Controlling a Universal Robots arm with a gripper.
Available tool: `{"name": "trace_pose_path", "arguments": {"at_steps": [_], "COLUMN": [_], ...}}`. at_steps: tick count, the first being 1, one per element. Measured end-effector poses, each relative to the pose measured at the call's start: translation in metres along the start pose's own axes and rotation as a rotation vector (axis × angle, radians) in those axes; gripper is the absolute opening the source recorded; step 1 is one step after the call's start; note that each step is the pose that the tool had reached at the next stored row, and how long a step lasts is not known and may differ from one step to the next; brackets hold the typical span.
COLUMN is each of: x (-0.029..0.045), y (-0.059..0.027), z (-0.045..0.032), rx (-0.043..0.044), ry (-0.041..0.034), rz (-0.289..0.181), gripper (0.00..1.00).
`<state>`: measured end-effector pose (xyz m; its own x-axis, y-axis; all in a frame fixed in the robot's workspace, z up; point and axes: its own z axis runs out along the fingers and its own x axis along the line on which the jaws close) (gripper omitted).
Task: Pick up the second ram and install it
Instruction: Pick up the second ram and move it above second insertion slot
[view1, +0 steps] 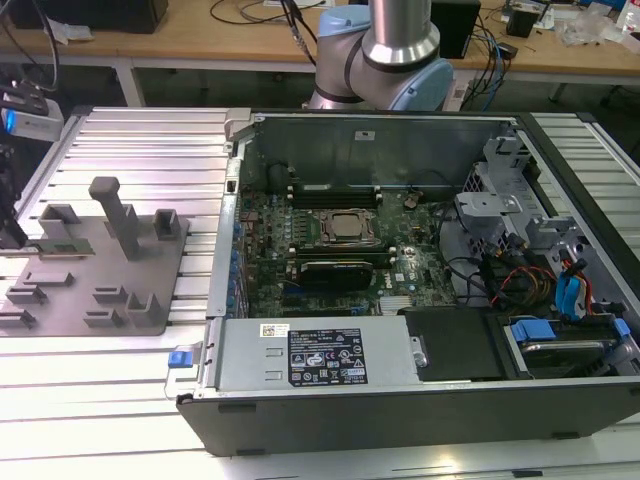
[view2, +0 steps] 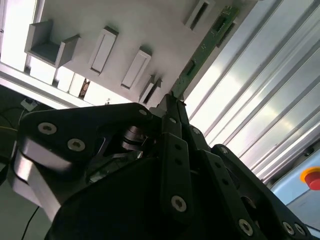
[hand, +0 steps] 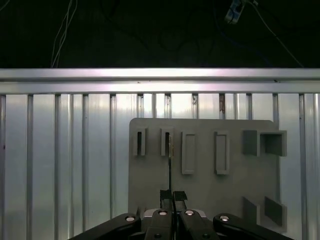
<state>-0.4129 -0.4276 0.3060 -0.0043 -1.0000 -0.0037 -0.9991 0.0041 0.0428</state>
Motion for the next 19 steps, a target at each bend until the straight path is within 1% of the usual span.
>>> {"name": "trace_pose_path", "arguments": {"at_steps": [7,14,19], "x": [-0.0001,-0.0001,-0.0001], "y": [0.0007,0.0012,0.0017], "z": [-0.0158,-0.0278,-0.0403], "rx": [0.0,0.0,-0.0001], "ry": [0.0,0.0,0.0], "rz": [0.0,0.0,0.0], "gripper": [0.09,0.09,0.09]}}
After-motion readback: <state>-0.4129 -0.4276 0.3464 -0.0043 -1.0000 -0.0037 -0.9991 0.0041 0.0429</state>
